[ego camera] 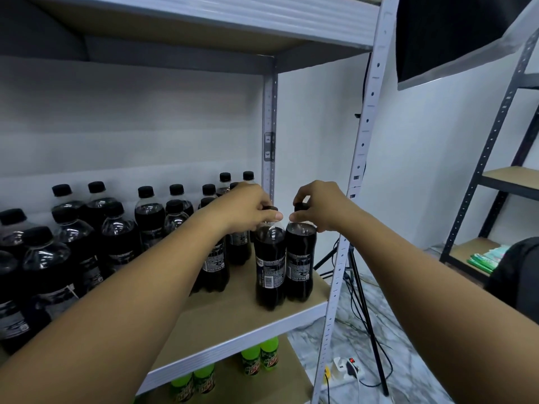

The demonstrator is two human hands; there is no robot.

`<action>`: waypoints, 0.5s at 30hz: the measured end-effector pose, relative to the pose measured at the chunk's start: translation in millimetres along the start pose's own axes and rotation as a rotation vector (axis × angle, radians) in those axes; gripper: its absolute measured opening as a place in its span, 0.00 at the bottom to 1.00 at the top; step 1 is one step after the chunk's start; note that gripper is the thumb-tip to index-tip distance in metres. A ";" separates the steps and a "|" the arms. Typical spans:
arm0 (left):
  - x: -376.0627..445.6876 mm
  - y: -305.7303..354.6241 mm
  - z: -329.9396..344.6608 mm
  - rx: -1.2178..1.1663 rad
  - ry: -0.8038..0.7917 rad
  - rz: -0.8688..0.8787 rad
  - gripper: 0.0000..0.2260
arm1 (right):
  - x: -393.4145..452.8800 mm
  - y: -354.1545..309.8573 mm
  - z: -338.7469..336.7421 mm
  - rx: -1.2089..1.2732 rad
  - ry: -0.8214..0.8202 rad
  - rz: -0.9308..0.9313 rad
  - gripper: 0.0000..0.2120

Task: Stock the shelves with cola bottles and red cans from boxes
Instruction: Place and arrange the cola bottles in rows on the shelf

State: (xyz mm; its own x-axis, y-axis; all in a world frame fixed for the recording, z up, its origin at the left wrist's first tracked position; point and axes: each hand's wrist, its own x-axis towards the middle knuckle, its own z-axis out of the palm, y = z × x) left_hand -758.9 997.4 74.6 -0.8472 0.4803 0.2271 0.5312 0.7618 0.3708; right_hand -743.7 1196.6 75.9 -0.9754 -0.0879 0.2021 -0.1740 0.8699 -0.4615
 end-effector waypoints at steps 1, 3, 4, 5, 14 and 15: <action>-0.2 0.7 -0.2 0.002 0.002 -0.009 0.15 | -0.1 -0.2 -0.3 0.007 -0.003 0.004 0.15; -0.2 2.1 -1.1 0.009 0.009 -0.043 0.17 | 0.2 0.0 -1.0 0.027 -0.004 0.017 0.16; 0.0 2.9 -1.7 0.016 0.017 -0.065 0.18 | 0.5 0.5 -1.3 0.037 -0.003 0.026 0.16; 0.5 3.8 -1.9 0.026 0.031 -0.087 0.21 | 0.3 0.7 -1.6 0.049 -0.003 0.036 0.18; 2.1 10.5 1.3 0.027 0.076 -0.142 0.21 | -1.1 0.2 -0.7 0.030 0.012 0.072 0.18; 2.7 8.4 -0.8 -0.004 0.042 -0.140 0.19 | -0.1 0.8 -2.3 0.029 -0.005 0.064 0.16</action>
State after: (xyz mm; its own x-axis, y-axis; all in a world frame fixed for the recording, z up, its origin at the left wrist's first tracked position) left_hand -756.7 1004.7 79.1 -0.9126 0.3507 0.2102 0.4077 0.8184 0.4049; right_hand -743.4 1198.3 77.4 -0.9854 -0.0354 0.1667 -0.1151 0.8595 -0.4979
